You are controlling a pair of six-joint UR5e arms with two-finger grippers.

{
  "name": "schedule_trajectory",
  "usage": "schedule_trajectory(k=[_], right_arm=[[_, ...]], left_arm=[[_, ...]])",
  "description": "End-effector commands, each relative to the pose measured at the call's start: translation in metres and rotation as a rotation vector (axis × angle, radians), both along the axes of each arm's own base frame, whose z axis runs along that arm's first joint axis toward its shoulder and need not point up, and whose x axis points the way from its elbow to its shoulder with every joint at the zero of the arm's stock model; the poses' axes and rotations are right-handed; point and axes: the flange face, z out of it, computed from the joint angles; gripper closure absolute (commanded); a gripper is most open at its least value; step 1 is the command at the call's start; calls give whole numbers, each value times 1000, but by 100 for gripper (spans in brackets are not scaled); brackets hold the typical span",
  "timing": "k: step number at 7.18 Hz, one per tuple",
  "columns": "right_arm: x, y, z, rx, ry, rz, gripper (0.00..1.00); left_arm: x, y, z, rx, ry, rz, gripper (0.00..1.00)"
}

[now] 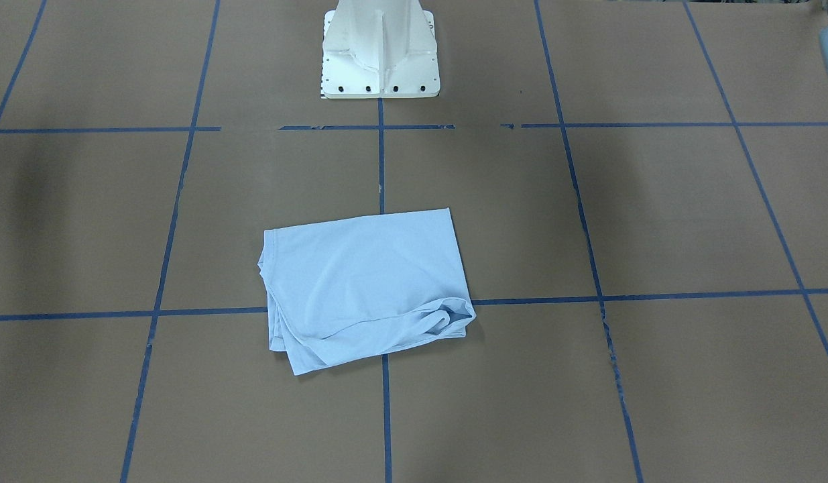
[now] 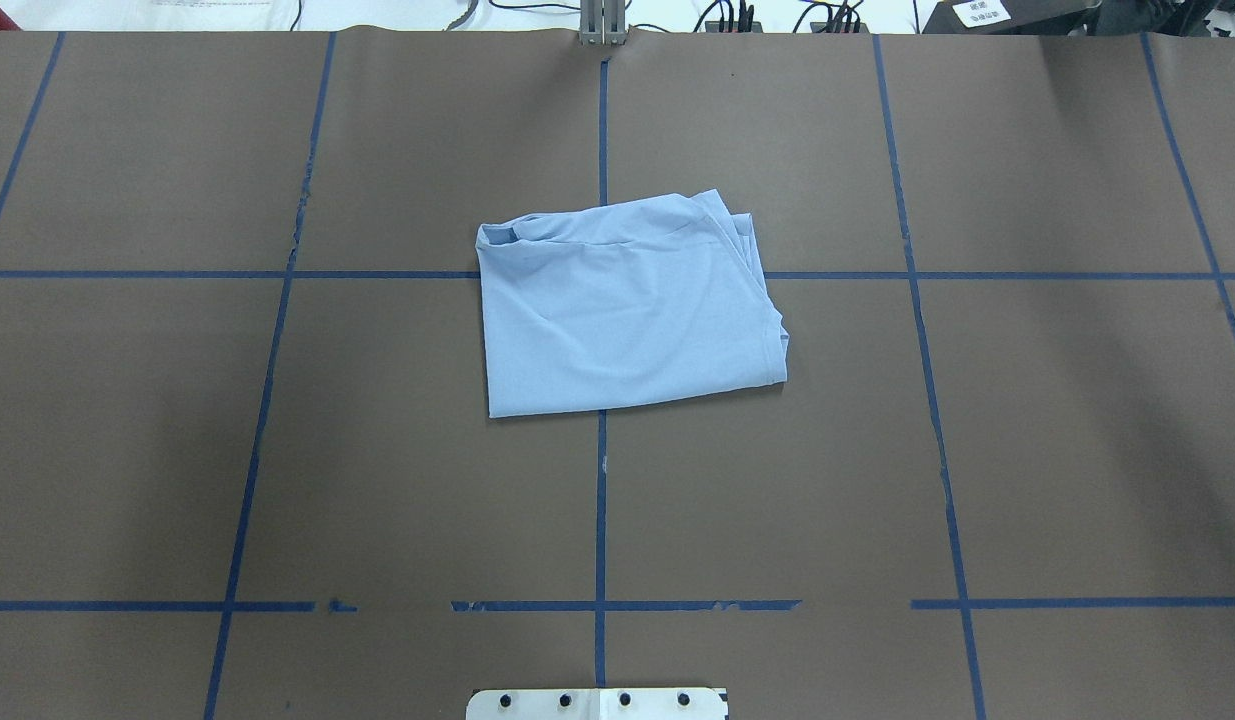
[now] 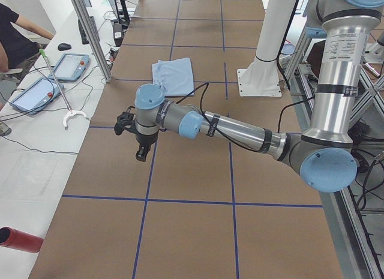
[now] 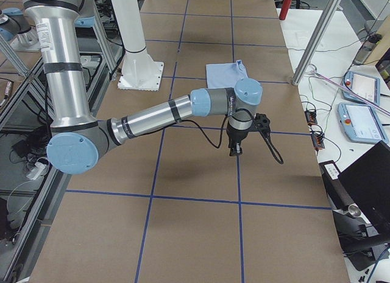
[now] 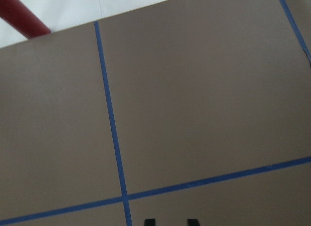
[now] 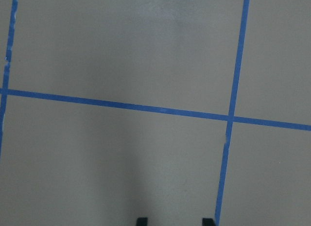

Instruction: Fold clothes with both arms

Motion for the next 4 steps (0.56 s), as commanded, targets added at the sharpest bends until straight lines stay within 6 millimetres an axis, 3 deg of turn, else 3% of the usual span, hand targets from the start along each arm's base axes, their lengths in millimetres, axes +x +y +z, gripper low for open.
schedule_trajectory(k=[1,3,4], right_arm=[[0,12,14,-31,8,-1,0],[-3,12,25,-50,11,-8,0],[-3,13,29,-52,11,-11,0]], left_arm=[[-15,9,15,-94,9,-4,0],[-37,30,20,-43,-14,58,0],[-36,56,34,-66,-10,58,0]])
